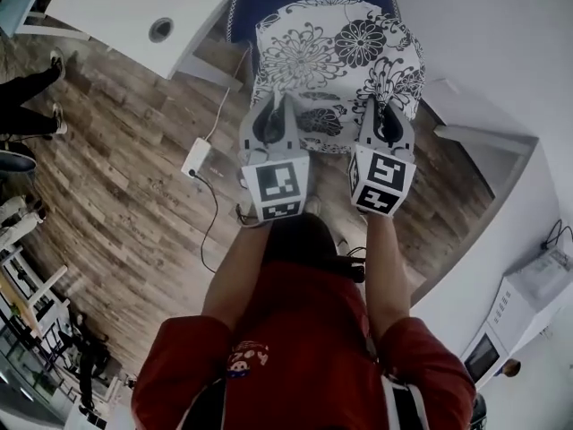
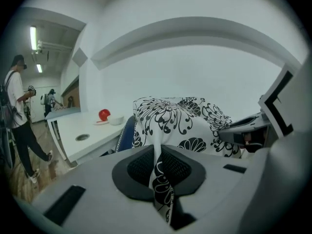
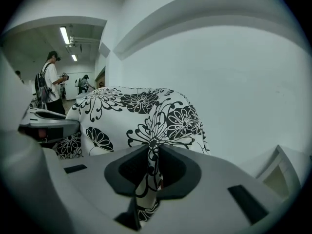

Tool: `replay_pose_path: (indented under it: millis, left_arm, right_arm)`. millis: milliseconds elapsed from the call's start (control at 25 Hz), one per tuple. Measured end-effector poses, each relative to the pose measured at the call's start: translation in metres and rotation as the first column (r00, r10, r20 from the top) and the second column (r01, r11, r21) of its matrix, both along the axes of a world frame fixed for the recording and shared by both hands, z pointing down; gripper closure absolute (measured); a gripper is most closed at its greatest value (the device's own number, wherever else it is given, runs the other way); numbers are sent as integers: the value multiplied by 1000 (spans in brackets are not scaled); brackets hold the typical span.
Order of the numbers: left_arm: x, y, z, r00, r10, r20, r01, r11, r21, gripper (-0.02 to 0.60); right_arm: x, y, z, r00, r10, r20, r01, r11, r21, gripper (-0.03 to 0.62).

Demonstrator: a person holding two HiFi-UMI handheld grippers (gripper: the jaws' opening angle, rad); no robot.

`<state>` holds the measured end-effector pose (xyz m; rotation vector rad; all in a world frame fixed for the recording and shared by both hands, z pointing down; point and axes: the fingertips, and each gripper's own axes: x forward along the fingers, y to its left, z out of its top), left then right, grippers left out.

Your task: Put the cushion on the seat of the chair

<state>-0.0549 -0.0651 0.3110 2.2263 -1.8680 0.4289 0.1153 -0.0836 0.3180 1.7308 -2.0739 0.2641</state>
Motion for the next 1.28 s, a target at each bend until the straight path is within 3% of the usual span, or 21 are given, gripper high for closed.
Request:
replay_pose_path:
  millis: [240,640,1280]
  left_arm:
    - [-12,-24,107,1000,-10,-1,10,988,-154,532]
    - [-30,-39,248,999,-47,1,45,940,-338,532]
    - [-25,-75,356,998,-32,46,47,924,-380,532]
  right_arm:
    - [-12,-30,107,1000,-1,-23,-3,989,-148,534]
    - [-31,-49,249,998,-22,-67,-1,947,-320,534]
    - [-24,-80,362,998,30,-62,-52,917,-395,530]
